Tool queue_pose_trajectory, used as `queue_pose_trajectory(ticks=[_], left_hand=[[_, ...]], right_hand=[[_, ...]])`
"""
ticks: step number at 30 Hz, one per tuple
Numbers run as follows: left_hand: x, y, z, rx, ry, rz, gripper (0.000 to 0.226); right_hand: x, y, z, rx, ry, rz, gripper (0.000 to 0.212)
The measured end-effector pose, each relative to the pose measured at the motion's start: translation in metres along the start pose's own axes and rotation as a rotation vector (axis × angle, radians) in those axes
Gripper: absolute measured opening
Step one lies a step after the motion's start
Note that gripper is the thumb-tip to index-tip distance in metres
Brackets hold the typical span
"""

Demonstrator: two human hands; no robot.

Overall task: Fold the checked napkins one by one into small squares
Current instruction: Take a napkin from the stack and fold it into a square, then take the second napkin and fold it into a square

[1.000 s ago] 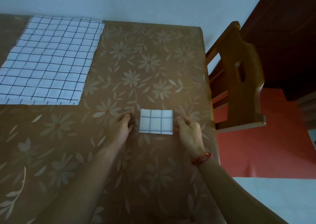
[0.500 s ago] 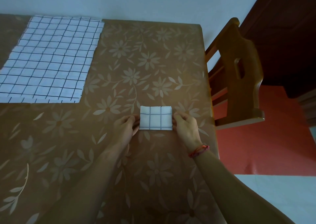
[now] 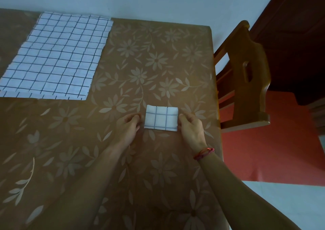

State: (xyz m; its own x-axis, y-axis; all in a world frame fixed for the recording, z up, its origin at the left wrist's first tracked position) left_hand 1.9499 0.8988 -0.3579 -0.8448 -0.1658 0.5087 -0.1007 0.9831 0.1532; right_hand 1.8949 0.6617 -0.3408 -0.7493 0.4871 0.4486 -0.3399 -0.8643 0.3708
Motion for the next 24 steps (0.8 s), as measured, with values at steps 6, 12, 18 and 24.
queue_pose_trajectory(ticks=[6,12,18,24], left_hand=[[0.032,0.033,-0.037,-0.251,-0.240,-0.047,0.008],[0.117,0.071,-0.103,-0.367,-0.548,-0.085,0.021],[0.162,0.146,-0.105,-0.617,-0.531,-0.241,0.048],[0.200,0.210,-0.099,-0.884,-0.500,-0.398,0.072]], right_hand=[[0.026,-0.004,0.031,0.143,0.153,0.080,0.047],[0.075,-0.015,0.072,0.216,0.267,0.172,0.053],[0.130,-0.044,0.122,0.340,0.466,0.293,0.059],[0.192,-0.090,0.155,0.575,0.759,0.374,0.066]])
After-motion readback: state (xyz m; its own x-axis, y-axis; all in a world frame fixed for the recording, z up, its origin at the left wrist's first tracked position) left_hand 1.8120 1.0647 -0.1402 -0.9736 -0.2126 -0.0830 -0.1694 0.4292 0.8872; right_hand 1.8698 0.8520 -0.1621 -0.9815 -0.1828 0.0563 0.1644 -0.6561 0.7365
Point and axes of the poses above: each hand's wrist, its own x-axis away from the middle knuckle, its own y-axis out of the back of the hand, z = x × y, the point moved 10 cm from there along -x, towards the middle knuckle, and after that the axes turned 5 degrees about -z, right-handed, at the moved point
